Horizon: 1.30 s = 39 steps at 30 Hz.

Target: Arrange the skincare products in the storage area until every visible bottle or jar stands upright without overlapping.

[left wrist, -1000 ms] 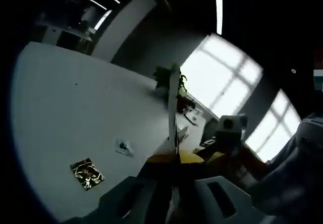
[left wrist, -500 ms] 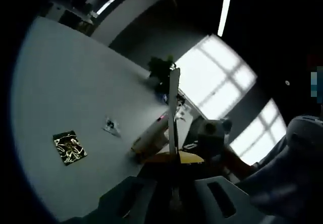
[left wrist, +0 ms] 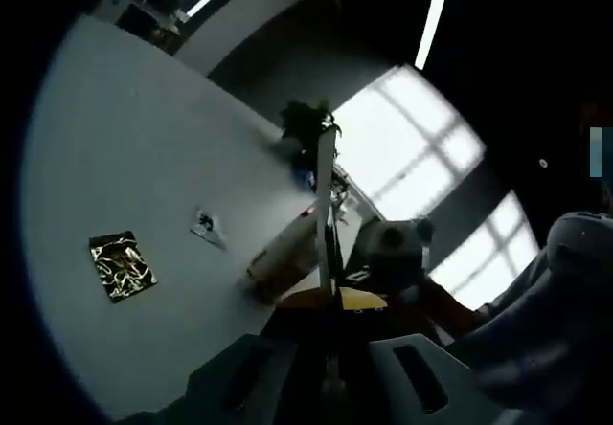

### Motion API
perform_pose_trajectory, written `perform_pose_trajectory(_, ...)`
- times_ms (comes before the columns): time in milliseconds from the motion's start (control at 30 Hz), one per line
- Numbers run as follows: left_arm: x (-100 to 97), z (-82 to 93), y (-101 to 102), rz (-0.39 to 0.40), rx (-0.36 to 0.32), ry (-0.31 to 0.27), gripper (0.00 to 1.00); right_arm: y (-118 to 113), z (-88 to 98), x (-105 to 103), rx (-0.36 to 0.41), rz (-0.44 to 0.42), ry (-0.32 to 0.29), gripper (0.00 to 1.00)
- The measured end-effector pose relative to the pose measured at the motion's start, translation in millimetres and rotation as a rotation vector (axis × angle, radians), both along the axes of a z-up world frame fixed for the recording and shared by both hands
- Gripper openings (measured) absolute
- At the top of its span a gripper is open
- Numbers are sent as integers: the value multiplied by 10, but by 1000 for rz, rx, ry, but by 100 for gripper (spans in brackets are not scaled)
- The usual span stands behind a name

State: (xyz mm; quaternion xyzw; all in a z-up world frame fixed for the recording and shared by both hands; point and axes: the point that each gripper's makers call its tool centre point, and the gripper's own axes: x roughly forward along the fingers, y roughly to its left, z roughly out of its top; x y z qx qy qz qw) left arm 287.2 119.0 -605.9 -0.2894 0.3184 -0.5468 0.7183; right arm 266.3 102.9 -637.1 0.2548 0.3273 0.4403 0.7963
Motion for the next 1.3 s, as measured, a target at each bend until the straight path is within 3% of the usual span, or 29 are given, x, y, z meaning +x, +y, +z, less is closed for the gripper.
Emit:
perform_pose_trajectory(200,45,-73,-7,21,23,-29,0,-28,-18,26,-6,-7,20,7)
perform_pose_trajectory(533,176,-240,77,39,65,-16,0,10,-69,27,-62,39,5,1)
perform_pose_trajectory(633,243,-319,116,62,102,-35,11,28,-68,0,-77,74,-12,1)
perform_pose_trajectory(700,290,-357,143,65,110,-25,13,13,-129,-23,-120,91,-13,1)
perform_pose_trajectory(767,333,-374,158,70,115,-28,16,31,-131,-46,-102,102,-2,1)
perform_pose_trajectory(1000,510,-329,201,103,73,-7,15,-2,-228,-91,-127,118,19,1)
perform_pose_trajectory(1300,605,-398,247,103,79,-1,15,-34,-284,-88,-126,97,42,1)
